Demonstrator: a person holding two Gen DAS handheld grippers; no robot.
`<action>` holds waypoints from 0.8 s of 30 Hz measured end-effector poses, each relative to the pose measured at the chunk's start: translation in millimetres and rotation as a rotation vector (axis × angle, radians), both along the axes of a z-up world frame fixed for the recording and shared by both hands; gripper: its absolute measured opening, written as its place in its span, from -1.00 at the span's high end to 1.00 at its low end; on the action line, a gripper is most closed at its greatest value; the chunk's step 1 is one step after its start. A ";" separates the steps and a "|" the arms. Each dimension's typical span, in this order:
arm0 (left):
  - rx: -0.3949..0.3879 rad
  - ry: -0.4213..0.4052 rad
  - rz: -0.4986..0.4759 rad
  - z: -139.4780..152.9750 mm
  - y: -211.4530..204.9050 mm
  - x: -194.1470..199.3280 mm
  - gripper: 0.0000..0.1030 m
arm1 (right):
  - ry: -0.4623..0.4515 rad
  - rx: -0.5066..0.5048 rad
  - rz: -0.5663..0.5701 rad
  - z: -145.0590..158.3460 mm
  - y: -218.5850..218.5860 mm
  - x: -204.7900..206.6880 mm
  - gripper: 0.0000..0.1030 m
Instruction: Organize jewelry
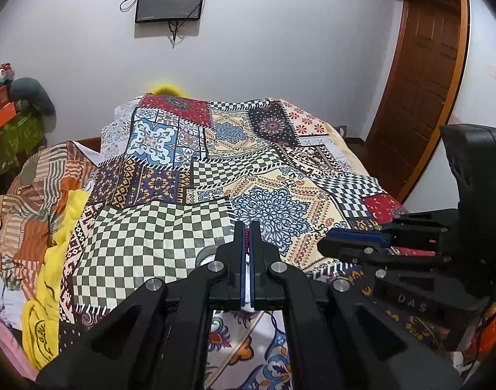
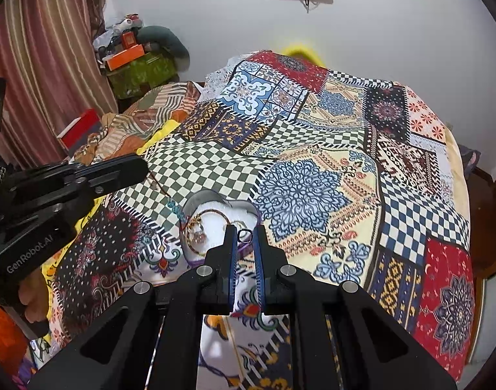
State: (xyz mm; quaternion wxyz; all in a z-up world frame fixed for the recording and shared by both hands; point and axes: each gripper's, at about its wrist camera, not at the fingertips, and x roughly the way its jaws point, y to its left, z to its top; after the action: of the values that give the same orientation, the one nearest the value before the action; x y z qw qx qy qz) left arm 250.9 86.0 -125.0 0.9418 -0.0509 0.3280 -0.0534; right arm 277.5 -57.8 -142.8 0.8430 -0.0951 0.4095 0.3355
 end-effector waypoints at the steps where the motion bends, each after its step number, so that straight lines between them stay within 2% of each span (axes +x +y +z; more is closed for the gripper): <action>1: 0.005 0.003 0.001 -1.3 -0.4 2.8 1.00 | 0.002 0.001 0.002 -1.3 1.2 1.1 0.83; 10: 0.023 0.043 -0.005 -16.9 -0.6 26.3 1.00 | 0.044 0.000 0.022 -15.1 13.2 12.6 0.83; 24: -0.008 0.175 -0.013 -65.7 8.7 56.7 1.00 | 0.155 -0.031 0.068 -46.4 29.7 29.6 0.83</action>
State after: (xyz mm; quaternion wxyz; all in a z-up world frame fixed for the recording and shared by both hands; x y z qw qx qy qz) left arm 307.7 94.7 -190.8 0.9089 -0.0568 0.4094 -0.0563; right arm 307.1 -28.1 -189.1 0.7954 -0.0959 0.4751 0.3638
